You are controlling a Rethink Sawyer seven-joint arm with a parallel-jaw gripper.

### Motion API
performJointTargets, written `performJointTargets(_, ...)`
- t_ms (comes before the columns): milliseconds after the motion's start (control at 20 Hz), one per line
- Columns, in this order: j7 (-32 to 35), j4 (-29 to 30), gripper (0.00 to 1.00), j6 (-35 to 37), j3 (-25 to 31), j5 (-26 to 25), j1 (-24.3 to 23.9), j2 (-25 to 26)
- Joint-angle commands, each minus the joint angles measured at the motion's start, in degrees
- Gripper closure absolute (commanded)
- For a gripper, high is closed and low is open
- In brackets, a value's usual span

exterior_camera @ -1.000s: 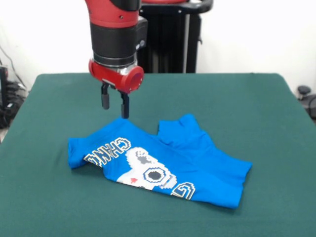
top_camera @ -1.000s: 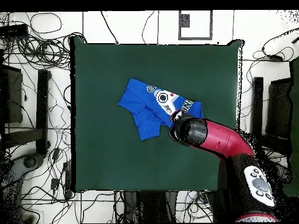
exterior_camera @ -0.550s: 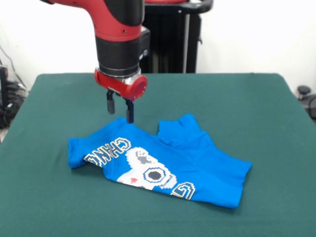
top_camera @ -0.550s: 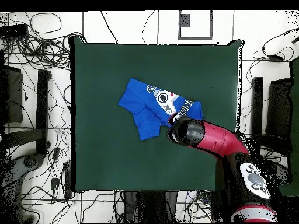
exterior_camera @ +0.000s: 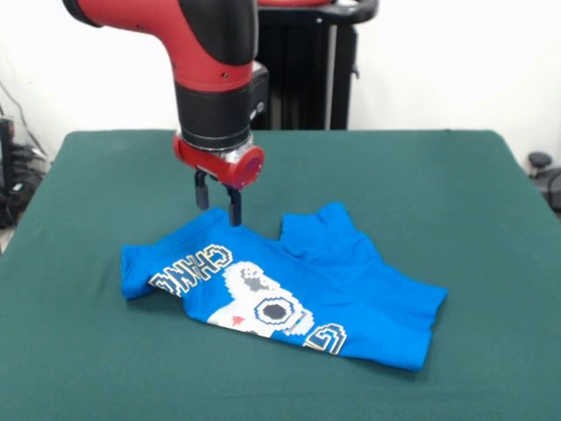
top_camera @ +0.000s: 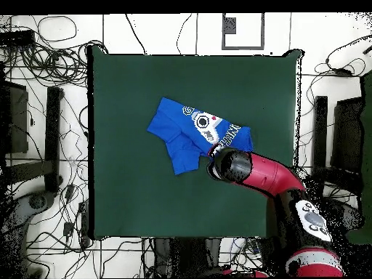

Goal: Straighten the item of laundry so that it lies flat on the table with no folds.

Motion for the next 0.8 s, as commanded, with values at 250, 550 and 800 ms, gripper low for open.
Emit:
performJointTargets(250,6.42,-1.28,0.00,-3.53,2.27,1.11,0.63,1.32)
performJointTargets(550,6.31,-1.22,0.00,-3.47,2.26,1.03,0.49,1.24)
performJointTargets(800,6.18,-1.24,0.00,-3.49,2.21,0.96,0.16,1.47)
